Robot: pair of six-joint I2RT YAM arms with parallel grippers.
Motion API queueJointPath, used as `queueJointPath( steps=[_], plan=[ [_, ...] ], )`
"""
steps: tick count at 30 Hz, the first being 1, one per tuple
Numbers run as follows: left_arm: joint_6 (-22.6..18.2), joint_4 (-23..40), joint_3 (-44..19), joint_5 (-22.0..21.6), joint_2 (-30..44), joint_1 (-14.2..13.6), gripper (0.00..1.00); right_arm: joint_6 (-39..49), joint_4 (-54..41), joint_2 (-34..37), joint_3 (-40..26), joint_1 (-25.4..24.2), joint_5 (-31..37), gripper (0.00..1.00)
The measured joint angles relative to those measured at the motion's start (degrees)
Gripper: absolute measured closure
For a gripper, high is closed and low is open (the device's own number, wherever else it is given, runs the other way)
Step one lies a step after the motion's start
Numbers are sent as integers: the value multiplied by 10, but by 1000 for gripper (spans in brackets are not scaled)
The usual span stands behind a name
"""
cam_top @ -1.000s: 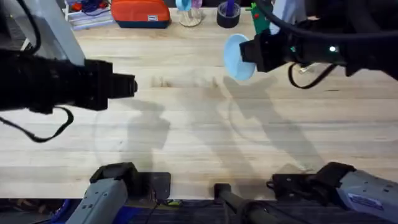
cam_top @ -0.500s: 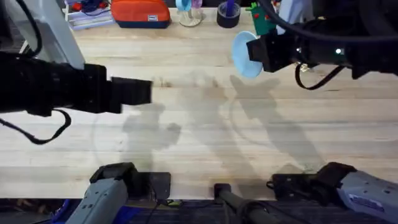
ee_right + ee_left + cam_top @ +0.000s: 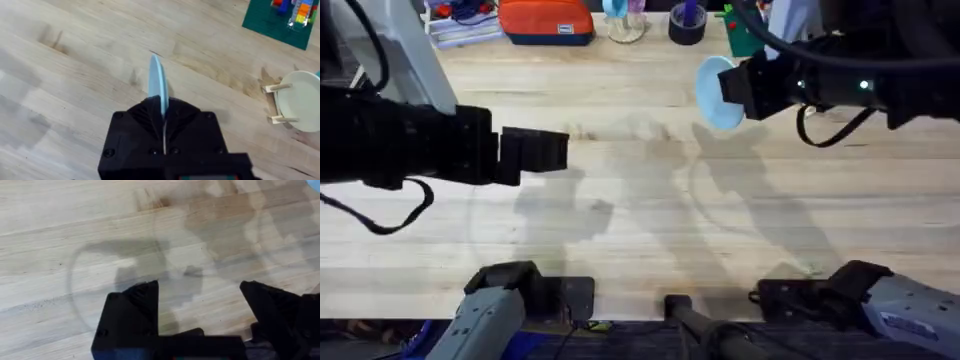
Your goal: Pick up the plates from the table one by one and place each into a slot on the dish rack.
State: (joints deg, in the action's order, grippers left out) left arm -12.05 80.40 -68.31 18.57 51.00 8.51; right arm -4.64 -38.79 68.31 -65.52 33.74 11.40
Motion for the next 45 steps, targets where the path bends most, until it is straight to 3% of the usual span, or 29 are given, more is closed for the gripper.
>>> queueJointPath(
  steps=[13,20,35,40,45],
  plan=[
    [0,0,0,0,0,0,7,65,-13,-4,0,0,-1,973],
    [0,0,0,0,0,0,6,101,-35,-63,0,-16,-2,974],
    [0,0,0,0,0,0,7,196,-86,-125,-32,-126,-2,974],
    [0,0,0,0,0,0,6,221,-87,-125,-39,-183,-12,974],
    [0,0,0,0,0,0,7,232,-73,-125,-41,-269,-72,974]
  ],
)
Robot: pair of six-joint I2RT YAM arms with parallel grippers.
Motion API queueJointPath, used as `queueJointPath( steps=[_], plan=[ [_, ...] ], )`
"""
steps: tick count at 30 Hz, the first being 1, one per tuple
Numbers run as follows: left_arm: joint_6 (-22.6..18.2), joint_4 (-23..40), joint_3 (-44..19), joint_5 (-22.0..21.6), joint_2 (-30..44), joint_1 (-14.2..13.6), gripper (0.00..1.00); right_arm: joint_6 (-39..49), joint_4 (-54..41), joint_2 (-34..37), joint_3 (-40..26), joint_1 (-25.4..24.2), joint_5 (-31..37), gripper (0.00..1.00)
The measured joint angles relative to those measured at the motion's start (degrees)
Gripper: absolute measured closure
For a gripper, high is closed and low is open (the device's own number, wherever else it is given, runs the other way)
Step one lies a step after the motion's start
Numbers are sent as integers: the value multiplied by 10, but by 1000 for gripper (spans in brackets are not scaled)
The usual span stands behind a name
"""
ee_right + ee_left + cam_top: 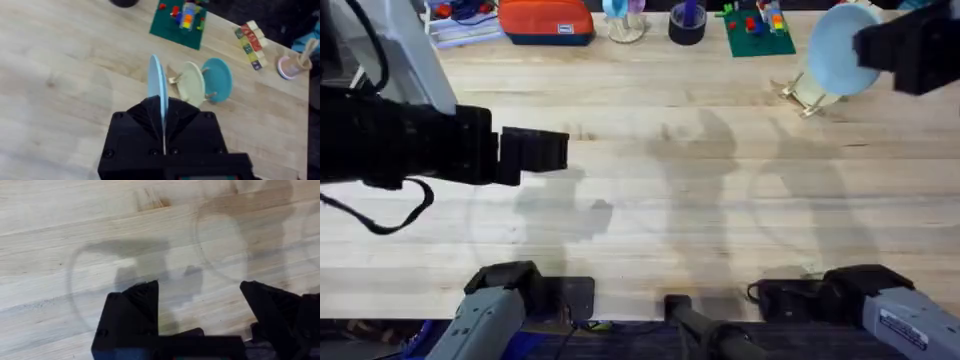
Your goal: Pick up the plates from the table one by one and place each into a slot on the dish rack.
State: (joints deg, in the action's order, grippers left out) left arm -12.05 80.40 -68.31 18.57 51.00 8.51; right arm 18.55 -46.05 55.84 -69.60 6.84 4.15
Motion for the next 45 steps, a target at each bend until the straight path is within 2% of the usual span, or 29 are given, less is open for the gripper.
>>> queueJointPath(
  steps=[6,12,22,30,38,45],
  plan=[
    [0,0,0,0,0,0,7,16,24,9,-1,-102,-51,974],
    [0,0,0,0,0,0,7,30,64,47,-1,-158,-103,974],
    [0,0,0,0,0,0,7,77,119,106,-8,-192,-145,974],
    [0,0,0,0,0,0,7,131,122,140,-63,-221,-154,974],
    [0,0,0,0,0,0,6,152,123,204,-120,-272,-258,974],
    [0,0,0,0,0,0,7,170,123,249,-142,-286,-287,974]
  ],
)
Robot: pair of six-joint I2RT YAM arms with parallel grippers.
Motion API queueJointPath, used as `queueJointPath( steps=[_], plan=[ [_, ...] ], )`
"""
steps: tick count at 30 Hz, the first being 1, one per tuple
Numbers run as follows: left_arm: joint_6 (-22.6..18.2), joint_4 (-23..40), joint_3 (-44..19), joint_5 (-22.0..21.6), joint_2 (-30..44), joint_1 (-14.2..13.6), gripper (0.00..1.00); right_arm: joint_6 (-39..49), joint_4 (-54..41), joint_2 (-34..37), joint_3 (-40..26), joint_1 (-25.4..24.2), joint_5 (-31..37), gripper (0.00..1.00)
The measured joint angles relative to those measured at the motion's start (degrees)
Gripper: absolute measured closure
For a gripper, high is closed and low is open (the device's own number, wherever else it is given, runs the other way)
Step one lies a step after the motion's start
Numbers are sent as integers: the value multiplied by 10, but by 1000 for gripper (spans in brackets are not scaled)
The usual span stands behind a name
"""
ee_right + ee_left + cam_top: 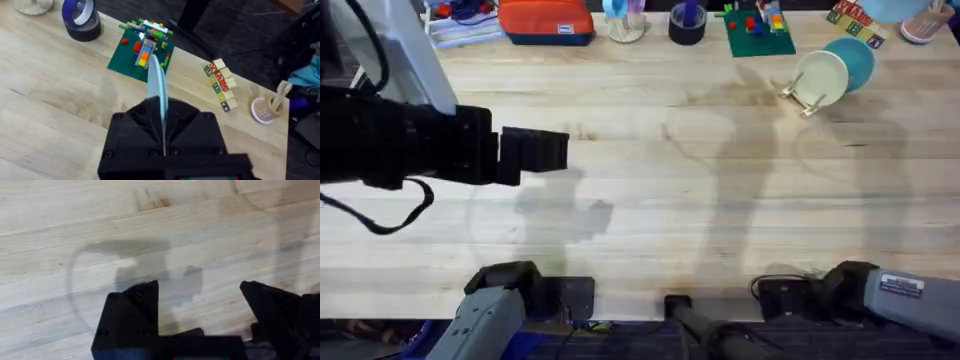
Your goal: Pick up the plates from the table one by one and place each into a slot on the dish rack.
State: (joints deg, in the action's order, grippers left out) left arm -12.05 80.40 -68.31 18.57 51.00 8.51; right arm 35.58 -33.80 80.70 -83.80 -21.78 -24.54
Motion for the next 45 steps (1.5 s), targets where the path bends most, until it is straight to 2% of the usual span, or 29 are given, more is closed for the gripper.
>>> queueJointPath(
  steps=[45],
  plan=[
    [0,0,0,0,0,0,7,69,-48,102,-15,-15,-8,974]
  ],
)
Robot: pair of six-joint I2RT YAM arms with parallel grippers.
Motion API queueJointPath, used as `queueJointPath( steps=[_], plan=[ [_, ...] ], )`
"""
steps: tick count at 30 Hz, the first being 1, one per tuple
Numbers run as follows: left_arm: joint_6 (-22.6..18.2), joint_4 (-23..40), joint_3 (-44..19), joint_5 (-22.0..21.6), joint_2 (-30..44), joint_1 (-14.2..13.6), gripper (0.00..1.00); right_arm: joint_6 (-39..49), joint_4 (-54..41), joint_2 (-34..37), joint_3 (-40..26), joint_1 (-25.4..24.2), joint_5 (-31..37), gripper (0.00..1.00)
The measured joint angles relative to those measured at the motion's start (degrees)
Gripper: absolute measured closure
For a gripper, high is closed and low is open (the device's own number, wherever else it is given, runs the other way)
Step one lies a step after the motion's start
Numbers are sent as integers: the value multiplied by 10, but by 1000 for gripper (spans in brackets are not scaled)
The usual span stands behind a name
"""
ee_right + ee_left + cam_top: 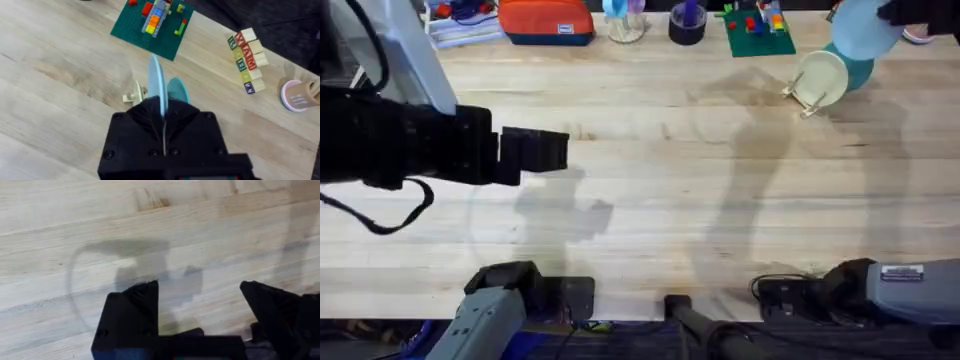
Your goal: Pick up the plates from the table one by one and place each into a slot on the dish rack.
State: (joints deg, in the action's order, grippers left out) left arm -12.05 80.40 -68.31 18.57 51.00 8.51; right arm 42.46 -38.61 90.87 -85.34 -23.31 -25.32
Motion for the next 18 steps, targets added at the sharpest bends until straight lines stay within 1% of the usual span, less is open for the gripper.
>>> queueJointPath(
  steps=[18],
  plan=[
    [0,0,0,0,0,0,7,7,4,27,0,0,0,973]
  ],
)
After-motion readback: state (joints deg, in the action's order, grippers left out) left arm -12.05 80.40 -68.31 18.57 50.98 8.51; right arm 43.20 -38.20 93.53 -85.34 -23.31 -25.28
